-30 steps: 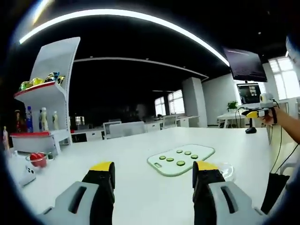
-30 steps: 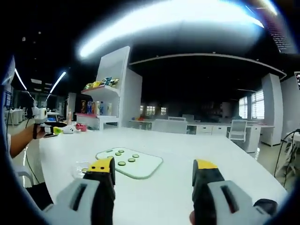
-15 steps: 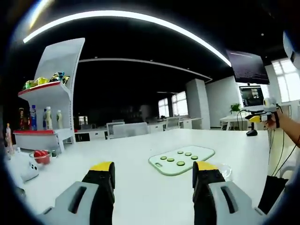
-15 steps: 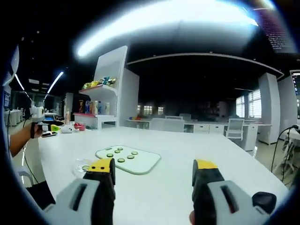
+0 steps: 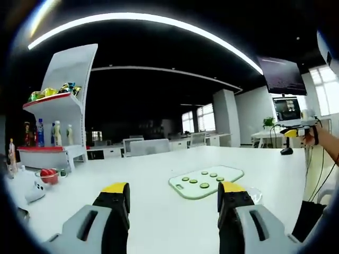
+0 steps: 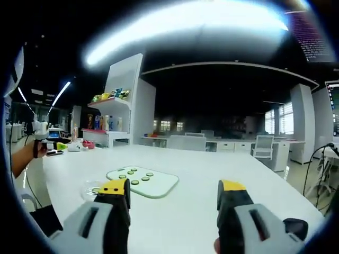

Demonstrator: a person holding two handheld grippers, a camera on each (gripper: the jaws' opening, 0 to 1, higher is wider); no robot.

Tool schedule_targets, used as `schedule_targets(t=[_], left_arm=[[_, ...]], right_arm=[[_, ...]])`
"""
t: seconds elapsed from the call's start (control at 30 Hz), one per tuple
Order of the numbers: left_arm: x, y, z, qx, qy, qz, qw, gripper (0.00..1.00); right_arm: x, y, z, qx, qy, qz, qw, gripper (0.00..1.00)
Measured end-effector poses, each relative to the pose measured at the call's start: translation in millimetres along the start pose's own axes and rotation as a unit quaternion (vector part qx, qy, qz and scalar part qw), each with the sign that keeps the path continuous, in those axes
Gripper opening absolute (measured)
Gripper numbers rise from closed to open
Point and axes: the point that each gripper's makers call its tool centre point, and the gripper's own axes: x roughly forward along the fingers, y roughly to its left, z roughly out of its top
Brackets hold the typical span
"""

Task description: Open the petri dish lid, add cucumber slices into the petri dish, and close the lid

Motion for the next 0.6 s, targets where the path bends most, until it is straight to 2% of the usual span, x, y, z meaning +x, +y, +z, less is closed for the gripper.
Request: schedule_targets(t=[0.6], left_arm=[[-1.0,1.2,1.5,0.002,-0.003,0.004,1.0000,0.67]], right_arm=[[2.8,5.1,-5.9,-0.001,0.006,0.005,1.0000,0.65]])
